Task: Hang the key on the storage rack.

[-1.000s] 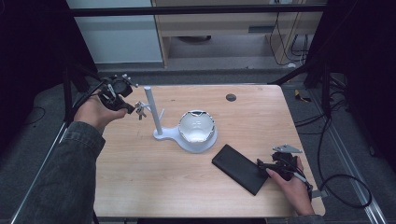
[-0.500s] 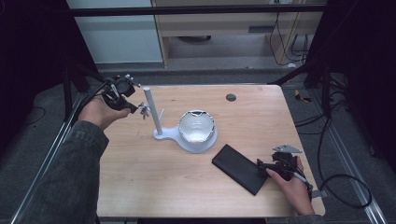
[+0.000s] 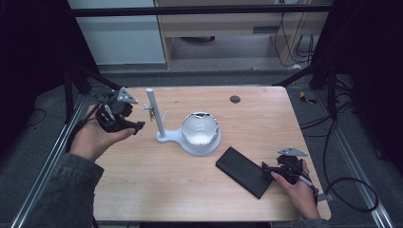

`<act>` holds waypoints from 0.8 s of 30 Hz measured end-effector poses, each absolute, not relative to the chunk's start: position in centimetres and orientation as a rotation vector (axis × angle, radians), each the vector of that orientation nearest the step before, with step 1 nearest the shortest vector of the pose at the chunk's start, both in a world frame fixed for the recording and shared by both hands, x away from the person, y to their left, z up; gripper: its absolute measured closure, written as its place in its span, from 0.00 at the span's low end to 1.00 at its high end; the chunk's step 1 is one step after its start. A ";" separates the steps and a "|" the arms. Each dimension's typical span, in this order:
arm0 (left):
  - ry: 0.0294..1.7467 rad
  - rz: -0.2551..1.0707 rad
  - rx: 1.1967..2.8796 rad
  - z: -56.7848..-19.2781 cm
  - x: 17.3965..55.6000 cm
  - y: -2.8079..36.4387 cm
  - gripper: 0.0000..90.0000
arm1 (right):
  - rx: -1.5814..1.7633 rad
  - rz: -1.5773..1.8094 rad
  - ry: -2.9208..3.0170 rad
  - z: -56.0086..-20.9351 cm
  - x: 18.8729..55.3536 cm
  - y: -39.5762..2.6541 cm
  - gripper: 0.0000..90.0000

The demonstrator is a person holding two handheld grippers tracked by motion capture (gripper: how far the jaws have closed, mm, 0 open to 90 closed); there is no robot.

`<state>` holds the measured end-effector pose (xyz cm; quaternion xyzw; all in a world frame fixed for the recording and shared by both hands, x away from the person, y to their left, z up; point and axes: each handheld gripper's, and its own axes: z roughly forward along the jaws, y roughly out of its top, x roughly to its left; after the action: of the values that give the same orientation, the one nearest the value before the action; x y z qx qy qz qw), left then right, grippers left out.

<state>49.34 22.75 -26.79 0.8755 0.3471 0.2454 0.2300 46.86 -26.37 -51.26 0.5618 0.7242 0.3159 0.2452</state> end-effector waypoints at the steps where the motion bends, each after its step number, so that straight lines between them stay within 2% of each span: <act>1: 0.923 0.668 2.407 -27.6 48.6 22.0 0.32 | 1.537 0.866 1.974 -51.3 46.9 -26.3 0.05; 3: 0.894 0.652 2.395 -28.0 48.4 21.6 0.30 | 1.537 0.866 1.974 -51.3 46.8 -26.4 0.05; 6: 0.858 0.607 2.377 -29.7 47.7 20.1 0.18 | 1.538 0.865 1.973 -51.3 46.8 -26.4 0.05; 10: 0.810 0.546 2.360 -31.8 47.3 18.3 0.13 | 1.539 0.865 1.973 -51.3 46.8 -26.4 0.05; 19: 0.747 0.479 2.362 -35.1 46.8 15.1 0.11 | 1.535 0.862 1.972 -51.3 46.9 -26.4 0.05; 24: 0.708 0.456 2.347 -36.6 45.9 13.3 0.17 | 1.532 0.864 1.975 -51.3 46.9 -26.4 0.05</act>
<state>45.88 13.26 -36.62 0.8922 0.2693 0.1735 0.3184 46.87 -26.45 -51.27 0.5614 0.7239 0.3167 0.2461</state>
